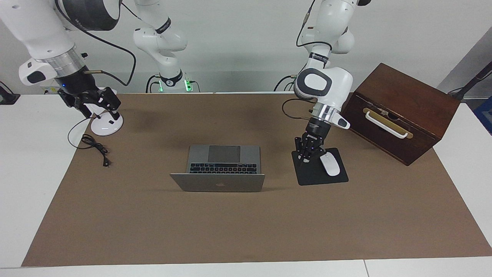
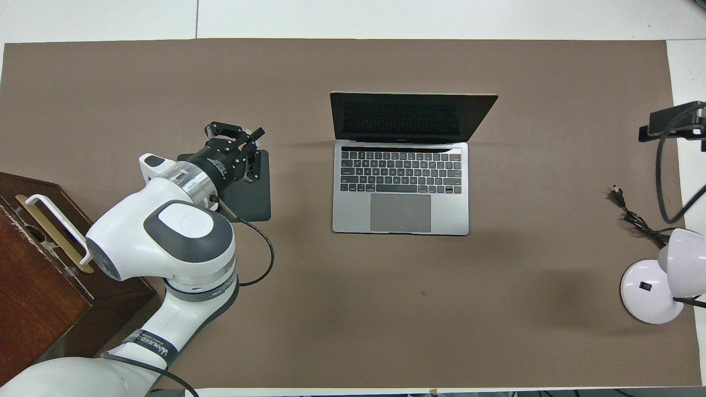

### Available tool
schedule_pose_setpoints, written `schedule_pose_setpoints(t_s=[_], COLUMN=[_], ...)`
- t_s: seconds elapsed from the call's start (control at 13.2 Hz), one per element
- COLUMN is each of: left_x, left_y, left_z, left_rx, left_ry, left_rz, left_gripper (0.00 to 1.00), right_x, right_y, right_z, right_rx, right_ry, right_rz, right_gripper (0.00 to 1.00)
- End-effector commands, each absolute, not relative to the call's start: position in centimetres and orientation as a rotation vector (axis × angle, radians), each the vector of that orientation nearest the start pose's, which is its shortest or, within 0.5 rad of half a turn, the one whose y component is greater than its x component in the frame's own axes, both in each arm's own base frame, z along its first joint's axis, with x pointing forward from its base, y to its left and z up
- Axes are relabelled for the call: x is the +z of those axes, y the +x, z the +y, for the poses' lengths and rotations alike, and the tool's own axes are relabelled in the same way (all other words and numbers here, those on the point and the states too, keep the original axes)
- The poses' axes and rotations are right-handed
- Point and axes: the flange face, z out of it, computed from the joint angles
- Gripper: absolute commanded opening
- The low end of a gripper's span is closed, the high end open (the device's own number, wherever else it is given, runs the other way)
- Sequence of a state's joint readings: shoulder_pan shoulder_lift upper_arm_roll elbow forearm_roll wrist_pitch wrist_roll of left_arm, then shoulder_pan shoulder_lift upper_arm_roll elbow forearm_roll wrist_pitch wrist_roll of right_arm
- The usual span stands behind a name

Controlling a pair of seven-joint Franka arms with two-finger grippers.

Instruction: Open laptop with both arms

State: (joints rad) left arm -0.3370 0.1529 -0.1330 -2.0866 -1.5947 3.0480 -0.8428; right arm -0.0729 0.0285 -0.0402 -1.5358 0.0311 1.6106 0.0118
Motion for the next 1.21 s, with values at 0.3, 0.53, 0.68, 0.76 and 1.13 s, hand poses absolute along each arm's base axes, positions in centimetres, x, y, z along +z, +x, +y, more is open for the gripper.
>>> schedule_pose_setpoints(t_s=[0.3, 0.53, 0.68, 0.76, 1.13], left_x=[42.0, 43.7, 45.4, 46.0, 49.6], left_y=[59.9, 61.8, 62.5, 62.6, 60.4], left_z=[-11.8, -7.8, -5.6, -4.9, -3.0], left_rx=[0.082, 0.129, 0.054, 0.083, 0.134], left_ry=[1.586, 1.995, 2.167, 2.276, 2.649], left_rz=[1.608, 1.421, 1.349, 1.311, 1.175], left_gripper=[0.0, 0.0, 0.0, 0.0, 0.0], right_x=[65.9, 66.4, 66.3, 66.3, 66.3], right_y=[51.9, 51.4, 51.5, 51.4, 51.6], right_z=[-7.4, -7.4, -7.3, -7.4, -6.8], right_rx=[0.024, 0.021, 0.02, 0.018, -0.005], right_ry=[-3.178, -3.159, -3.157, -3.157, -3.135], right_rz=[0.073, 0.09, 0.109, 0.116, 0.112], right_gripper=[1.0, 1.0, 1.0, 1.0, 1.0])
